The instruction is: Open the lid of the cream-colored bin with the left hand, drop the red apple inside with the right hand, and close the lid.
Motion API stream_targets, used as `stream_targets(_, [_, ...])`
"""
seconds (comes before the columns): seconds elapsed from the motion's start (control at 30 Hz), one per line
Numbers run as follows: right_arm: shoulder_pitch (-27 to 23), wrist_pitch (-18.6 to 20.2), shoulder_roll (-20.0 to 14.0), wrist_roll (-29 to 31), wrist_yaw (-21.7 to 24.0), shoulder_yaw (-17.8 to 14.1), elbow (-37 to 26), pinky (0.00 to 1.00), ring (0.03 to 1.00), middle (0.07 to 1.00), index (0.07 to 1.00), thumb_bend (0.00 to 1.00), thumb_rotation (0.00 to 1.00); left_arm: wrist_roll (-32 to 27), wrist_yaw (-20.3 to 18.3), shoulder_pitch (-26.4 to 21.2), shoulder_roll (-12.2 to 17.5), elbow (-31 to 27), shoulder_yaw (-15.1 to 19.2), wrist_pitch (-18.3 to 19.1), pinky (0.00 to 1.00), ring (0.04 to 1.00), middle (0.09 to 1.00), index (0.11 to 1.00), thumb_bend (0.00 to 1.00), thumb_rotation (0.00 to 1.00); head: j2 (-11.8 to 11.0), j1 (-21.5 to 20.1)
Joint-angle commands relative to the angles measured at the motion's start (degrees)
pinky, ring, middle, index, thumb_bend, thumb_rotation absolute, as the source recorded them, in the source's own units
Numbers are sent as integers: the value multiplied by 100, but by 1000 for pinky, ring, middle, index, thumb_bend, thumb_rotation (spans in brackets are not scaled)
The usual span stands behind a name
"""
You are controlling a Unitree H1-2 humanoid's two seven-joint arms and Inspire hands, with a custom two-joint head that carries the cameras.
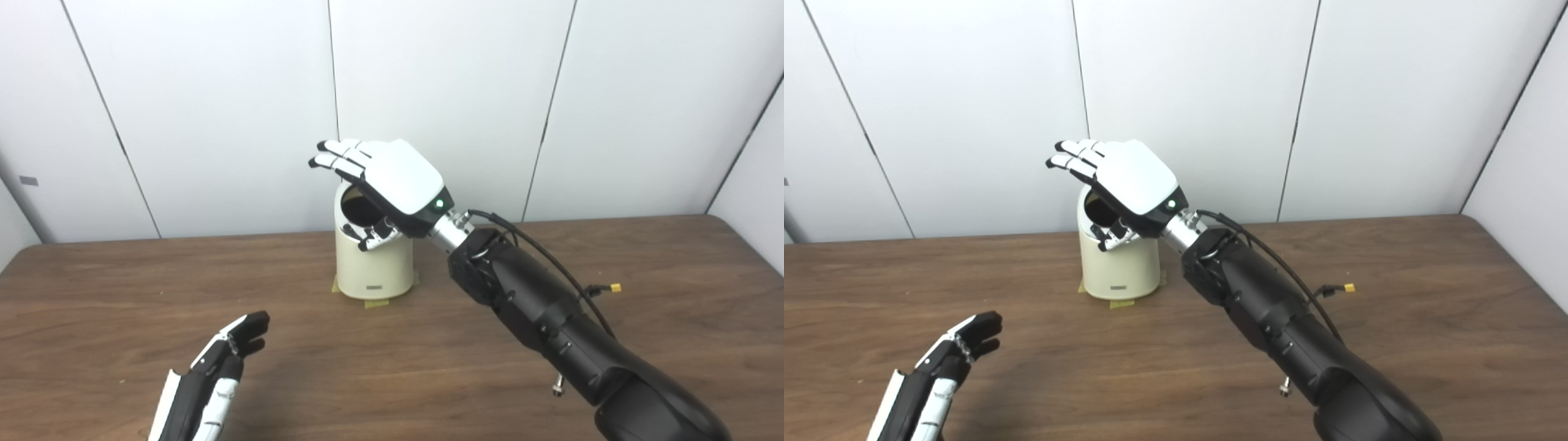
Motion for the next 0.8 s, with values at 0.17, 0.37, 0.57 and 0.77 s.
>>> stream_targets(0.17, [286, 9, 63, 608, -709, -731, -912, 487, 613, 683, 658, 801, 258, -92, 35, -84, -153, -136, 25, -66, 833, 868, 852, 815, 565, 822, -16, -4])
stream_targets(0.37, [1231, -648, 239, 1425, -1342, -1332, -1817, 363, 415, 515, 491, 537, 197, -75, 58, -132, -110, -194, 67, 265, 843, 868, 852, 814, 584, 802, -17, 40])
stream_targets(0.57, [2075, -1123, -56, 2532, -1321, -1376, -2417, 437, 490, 490, 488, 510, 10, 29, 57, -290, -19, -186, 157, 510, 838, 870, 866, 833, 523, 802, -46, -27])
stream_targets(0.77, [3386, -379, -92, 4058, 397, -1589, -3550, 413, 516, 572, 489, 480, 146, 311, 60, -851, 126, -41, 254, 509, 852, 864, 857, 825, 334, 798, -88, -53])
